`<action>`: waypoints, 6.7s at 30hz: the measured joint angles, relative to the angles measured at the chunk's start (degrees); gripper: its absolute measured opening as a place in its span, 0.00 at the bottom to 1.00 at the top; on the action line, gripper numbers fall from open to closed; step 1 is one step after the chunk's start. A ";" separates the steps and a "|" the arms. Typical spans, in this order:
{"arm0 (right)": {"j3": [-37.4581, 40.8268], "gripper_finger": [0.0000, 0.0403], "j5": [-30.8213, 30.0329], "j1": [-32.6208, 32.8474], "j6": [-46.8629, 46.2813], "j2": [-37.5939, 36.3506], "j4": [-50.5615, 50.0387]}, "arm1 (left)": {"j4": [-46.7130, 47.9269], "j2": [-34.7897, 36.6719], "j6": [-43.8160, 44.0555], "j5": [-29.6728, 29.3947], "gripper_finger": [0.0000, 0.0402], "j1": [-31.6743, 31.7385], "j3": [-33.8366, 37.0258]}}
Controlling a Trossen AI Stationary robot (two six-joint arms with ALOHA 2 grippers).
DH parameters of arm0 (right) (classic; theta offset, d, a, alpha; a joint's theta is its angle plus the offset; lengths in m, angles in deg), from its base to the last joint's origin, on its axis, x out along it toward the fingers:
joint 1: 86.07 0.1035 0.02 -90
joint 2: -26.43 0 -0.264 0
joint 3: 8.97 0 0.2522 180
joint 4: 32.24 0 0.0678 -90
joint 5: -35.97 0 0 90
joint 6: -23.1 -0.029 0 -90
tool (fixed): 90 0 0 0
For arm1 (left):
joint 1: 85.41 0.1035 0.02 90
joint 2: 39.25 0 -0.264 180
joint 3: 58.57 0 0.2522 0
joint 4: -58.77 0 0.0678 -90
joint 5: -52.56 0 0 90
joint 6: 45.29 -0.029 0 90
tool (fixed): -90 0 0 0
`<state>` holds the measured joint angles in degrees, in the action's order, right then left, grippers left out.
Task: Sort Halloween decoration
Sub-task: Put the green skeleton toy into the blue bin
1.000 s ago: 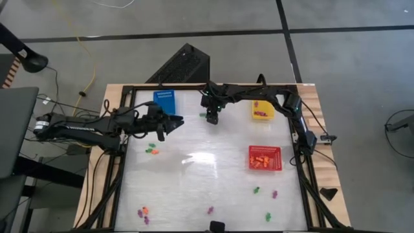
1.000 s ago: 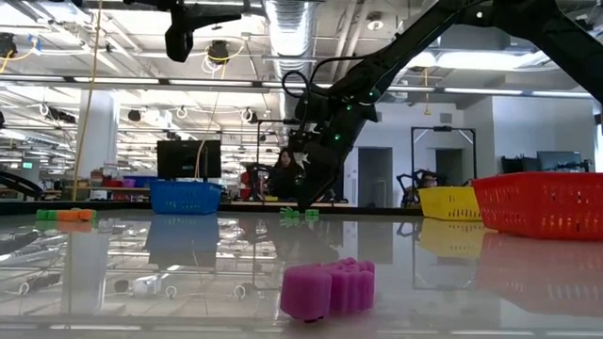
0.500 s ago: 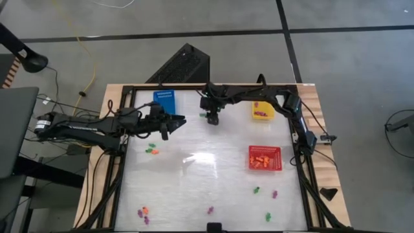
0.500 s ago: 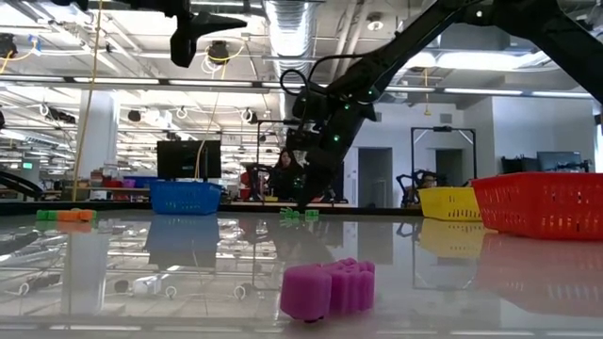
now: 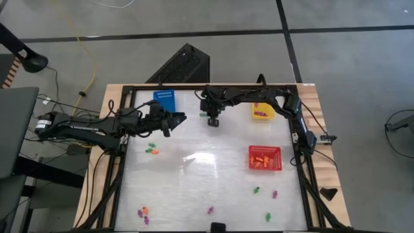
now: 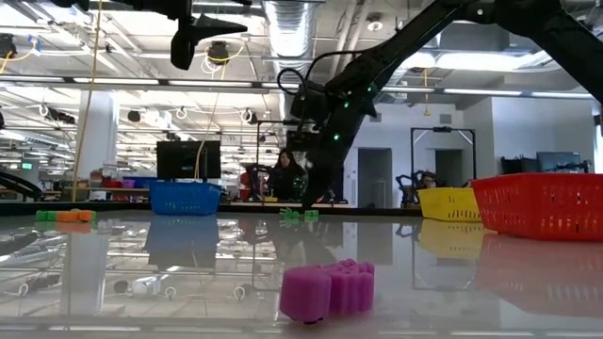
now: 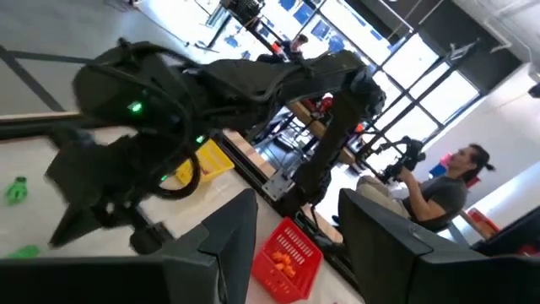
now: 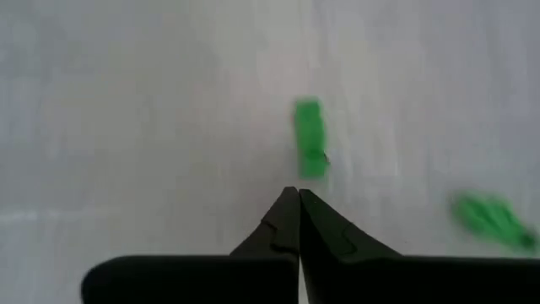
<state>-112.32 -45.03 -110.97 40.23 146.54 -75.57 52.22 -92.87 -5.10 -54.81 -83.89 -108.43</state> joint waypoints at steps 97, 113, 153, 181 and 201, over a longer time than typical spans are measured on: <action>-0.09 0.38 -53.85 43.47 -67.74 -56.17 -55.68 | 55.62 -34.86 -35.97 19.19 0.05 43.92 -25.26; -0.12 0.38 -51.14 46.35 -72.64 -56.37 -55.45 | 41.82 -35.50 -24.96 33.23 0.62 42.46 -25.28; -0.12 0.38 -47.96 60.95 -89.25 -56.39 -55.70 | 71.53 -86.29 -26.02 26.18 0.45 32.54 -84.87; -0.12 0.38 -49.03 63.68 -89.03 -56.37 -55.66 | 74.25 -85.90 -24.84 27.79 0.23 31.82 -85.74; -0.12 0.38 -49.42 64.67 -90.20 -56.44 -55.66 | 68.00 -85.94 -19.03 21.09 0.53 31.95 -85.74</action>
<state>-112.44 -94.45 -46.31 -49.97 90.11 -131.24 120.22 -178.81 -24.13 -33.72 -51.93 -194.18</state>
